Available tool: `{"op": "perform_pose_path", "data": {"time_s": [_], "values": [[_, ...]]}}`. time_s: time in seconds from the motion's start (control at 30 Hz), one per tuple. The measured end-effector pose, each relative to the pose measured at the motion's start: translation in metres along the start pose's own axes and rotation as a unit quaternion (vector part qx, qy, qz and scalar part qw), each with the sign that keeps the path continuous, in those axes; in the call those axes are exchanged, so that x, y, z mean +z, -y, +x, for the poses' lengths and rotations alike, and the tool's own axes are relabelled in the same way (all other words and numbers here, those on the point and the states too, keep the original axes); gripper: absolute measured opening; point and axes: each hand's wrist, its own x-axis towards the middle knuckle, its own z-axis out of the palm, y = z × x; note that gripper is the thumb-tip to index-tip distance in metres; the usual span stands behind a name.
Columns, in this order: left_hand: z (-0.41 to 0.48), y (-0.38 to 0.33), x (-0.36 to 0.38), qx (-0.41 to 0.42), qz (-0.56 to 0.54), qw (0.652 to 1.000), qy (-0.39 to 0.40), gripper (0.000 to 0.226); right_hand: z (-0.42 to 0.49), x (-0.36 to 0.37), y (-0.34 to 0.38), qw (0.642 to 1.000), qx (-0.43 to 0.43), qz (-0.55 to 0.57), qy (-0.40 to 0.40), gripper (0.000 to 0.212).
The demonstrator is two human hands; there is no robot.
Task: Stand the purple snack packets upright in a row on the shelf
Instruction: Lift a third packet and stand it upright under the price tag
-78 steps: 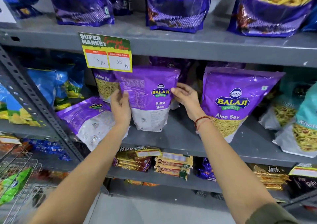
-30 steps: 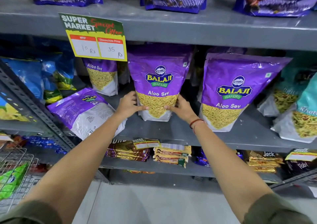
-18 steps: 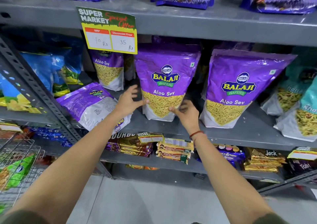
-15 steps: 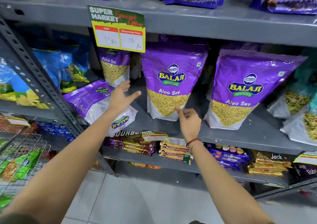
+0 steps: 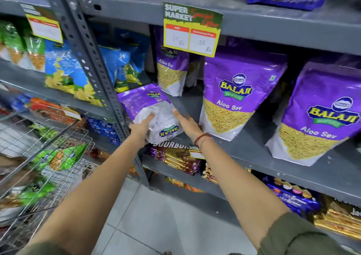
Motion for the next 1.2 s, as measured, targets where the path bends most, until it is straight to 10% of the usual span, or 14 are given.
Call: {"op": "perform_pose_path", "data": {"time_s": [0.17, 0.3, 0.47, 0.73, 1.2], "values": [[-0.009, 0.001, -0.005, -0.044, -0.033, 0.982, 0.183, 0.041, 0.001, 0.008, 0.009, 0.995, 0.040, 0.088, -0.001, 0.099], [-0.014, -0.009, -0.028, -0.051, -0.051, 0.977, 0.200, 0.020, 0.003, 0.006, 0.013, 0.983, 0.051, 0.174, 0.041, 0.064], [-0.029, -0.009, -0.053, -0.055, -0.039, 0.962, 0.263, 0.021, 0.001, 0.009, 0.015, 0.929, 0.101, 0.271, 0.232, 0.063], [-0.032, 0.006, -0.077, 0.000, 0.014, 0.930, 0.367, 0.064, 0.005, 0.008, 0.037, 0.924, 0.084, 0.335, 0.164, 0.035], [-0.003, -0.100, -0.028, 0.290, -0.047, 0.934, 0.204, 0.035, 0.023, -0.021, 0.096, 0.925, -0.151, 0.349, 0.009, 0.017]]}}
